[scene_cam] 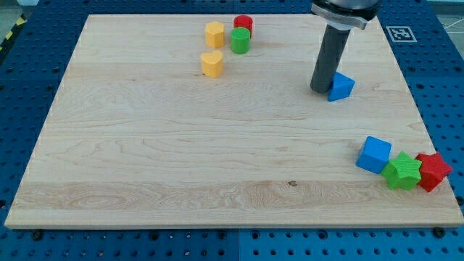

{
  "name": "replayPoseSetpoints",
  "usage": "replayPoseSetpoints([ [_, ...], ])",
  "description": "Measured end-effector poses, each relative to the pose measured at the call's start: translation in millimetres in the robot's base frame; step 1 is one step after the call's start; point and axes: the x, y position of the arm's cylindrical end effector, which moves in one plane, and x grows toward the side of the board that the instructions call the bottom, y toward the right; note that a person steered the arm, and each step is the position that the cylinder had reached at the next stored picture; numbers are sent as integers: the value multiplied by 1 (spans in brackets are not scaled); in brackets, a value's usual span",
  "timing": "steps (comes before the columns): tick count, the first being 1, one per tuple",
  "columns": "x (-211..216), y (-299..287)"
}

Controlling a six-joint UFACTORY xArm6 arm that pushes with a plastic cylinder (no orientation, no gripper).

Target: Move the blue triangle closer to the blue cube

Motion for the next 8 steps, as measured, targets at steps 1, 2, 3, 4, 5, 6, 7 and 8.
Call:
replayPoseSetpoints([
  [1, -1, 7],
  [2, 0, 23],
  [3, 14, 23],
  [4, -27, 14],
  [5, -82, 19],
  [6, -86, 46],
  [7, -60, 47],
  [8, -39, 56],
])
